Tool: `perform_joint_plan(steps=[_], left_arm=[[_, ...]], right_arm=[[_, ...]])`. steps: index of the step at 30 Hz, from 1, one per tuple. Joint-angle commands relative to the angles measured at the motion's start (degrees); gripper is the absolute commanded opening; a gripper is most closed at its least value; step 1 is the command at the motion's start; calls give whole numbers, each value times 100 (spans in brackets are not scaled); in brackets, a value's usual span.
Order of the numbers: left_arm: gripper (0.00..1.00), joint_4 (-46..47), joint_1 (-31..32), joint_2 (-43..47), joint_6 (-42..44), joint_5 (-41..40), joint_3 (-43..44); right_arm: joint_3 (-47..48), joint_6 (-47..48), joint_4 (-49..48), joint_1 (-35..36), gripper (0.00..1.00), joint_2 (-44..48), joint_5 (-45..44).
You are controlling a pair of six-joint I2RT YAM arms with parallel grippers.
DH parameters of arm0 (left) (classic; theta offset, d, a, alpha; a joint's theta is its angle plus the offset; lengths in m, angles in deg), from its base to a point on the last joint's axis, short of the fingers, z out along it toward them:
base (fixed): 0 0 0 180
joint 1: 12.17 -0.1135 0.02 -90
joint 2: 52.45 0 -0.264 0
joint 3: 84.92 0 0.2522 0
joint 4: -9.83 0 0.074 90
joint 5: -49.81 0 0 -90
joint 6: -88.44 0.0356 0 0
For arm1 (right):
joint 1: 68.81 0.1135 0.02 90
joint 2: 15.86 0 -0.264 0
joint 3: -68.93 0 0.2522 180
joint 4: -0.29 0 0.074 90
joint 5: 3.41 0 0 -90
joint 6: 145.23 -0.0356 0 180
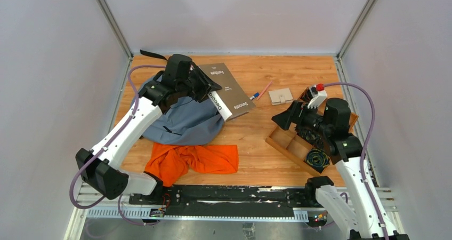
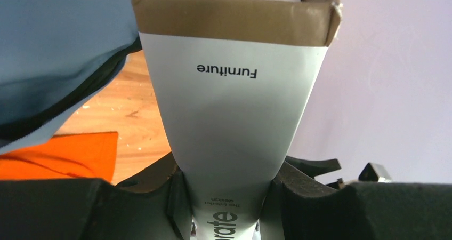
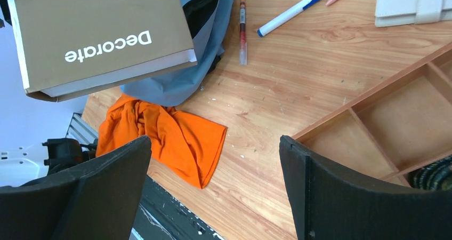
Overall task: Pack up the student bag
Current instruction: Pick up the book from the center of the board.
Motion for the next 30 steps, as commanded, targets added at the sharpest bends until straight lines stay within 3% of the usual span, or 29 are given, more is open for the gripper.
perform_joint_plan(steps=[1,6,11,16,23,26,30], left_arm=[[0,-483,0,-68,-744,-149,248],[0,-726,5,-126,-975,-257,377],[0,-1093,-1,-239,-1222,-241,607],[0,-1106,-1,-438,-1140,222,848],[0,-1105,-1,-533,-1150,548,869],[0,-1101,-1,-560,-1092,610,895],[0,-1106,-1,-604,-941,833,926]], right_arm=[[-305,-372,-634,324,93,146,-60],[-319,-10,-896,1171,93,186,-506],[-3,-119,-745,1396,93,-299,-303],[-181,1168,-1156,2401,90,-11,-868],[-246,3403,-1442,4648,94,-53,-3961],[-635,4831,-2441,5550,98,-310,-5278],[-1014,5872,-3817,5793,100,-800,-5990]])
